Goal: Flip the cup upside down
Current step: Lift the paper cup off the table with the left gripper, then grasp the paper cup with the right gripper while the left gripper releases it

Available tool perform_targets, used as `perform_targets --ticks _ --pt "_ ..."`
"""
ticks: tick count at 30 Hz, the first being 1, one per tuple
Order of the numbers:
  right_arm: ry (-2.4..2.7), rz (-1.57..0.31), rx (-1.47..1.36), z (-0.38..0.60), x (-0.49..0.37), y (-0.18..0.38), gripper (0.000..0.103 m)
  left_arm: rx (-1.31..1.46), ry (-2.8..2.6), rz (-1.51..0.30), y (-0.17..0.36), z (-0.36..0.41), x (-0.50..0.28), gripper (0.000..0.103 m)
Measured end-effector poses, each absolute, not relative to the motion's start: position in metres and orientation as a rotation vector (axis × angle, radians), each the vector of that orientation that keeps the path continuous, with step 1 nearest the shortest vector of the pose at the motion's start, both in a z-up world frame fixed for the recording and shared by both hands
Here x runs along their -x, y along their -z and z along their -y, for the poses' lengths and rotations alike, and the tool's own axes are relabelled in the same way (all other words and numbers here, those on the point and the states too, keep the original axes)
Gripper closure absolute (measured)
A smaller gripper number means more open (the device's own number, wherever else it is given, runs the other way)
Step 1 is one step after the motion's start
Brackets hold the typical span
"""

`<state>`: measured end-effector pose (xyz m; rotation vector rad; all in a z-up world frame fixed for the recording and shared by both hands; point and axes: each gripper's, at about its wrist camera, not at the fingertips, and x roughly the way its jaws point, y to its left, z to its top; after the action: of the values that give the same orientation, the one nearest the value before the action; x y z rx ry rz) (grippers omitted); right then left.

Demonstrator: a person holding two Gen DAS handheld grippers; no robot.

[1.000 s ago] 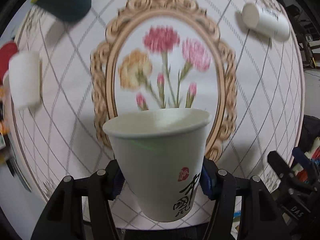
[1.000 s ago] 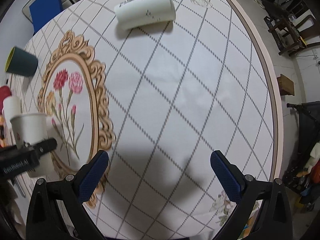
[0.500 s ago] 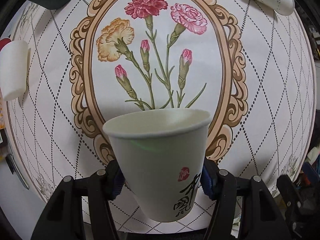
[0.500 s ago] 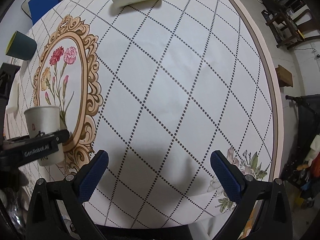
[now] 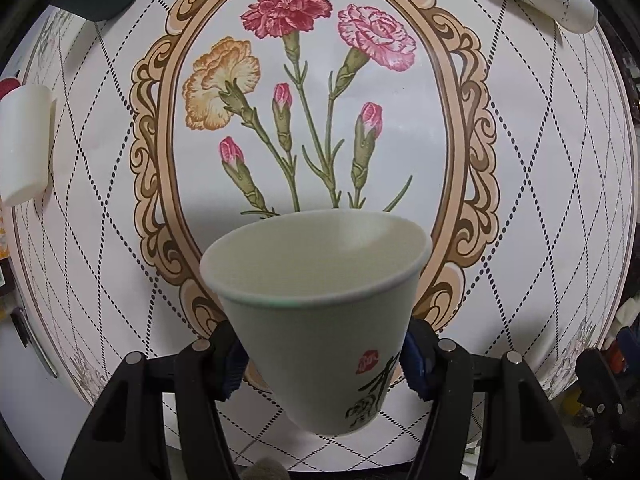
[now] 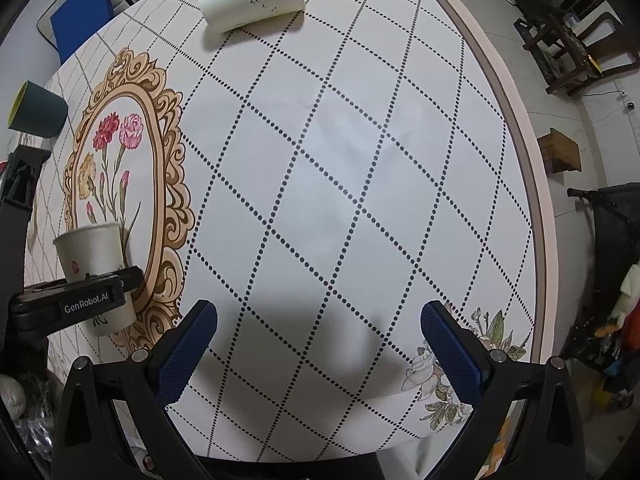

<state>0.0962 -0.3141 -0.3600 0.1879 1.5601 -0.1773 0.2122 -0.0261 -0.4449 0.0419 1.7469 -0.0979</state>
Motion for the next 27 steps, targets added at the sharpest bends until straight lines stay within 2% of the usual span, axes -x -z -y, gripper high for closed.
perform_targets --ticks 1,2,4,5,14,23,27 --pt "0.179 -1.559 -0.190 0.315 -0.097 0.360 0.000 -0.040 0.096 -1.744 0.447 0.027 -0.213 0.040" --pt "0.181 -1.558 -0.192 0.317 -0.097 0.360 0.000 -0.036 0.095 -1.738 0.446 0.026 -0.213 0.032" --pt "0.184 -1.557 -0.197 0.320 -0.100 0.359 0.000 -0.034 0.096 -1.734 0.440 0.023 -0.210 0.024" --pt "0.185 -1.556 -0.198 0.318 -0.100 0.358 0.000 -0.033 0.096 -1.733 0.441 0.024 -0.211 0.023" --pt "0.191 -1.552 -0.213 0.326 -0.101 0.356 0.000 0.024 0.101 -1.697 0.420 0.016 -0.212 0.022" --pt "0.130 -1.520 -0.214 0.317 -0.095 0.338 0.000 0.146 0.095 -1.545 0.338 -0.019 -0.177 0.022" --pt "0.064 -1.512 -0.247 0.297 -0.095 0.339 0.000 0.133 -0.014 -1.487 0.327 -0.046 -0.152 0.022"
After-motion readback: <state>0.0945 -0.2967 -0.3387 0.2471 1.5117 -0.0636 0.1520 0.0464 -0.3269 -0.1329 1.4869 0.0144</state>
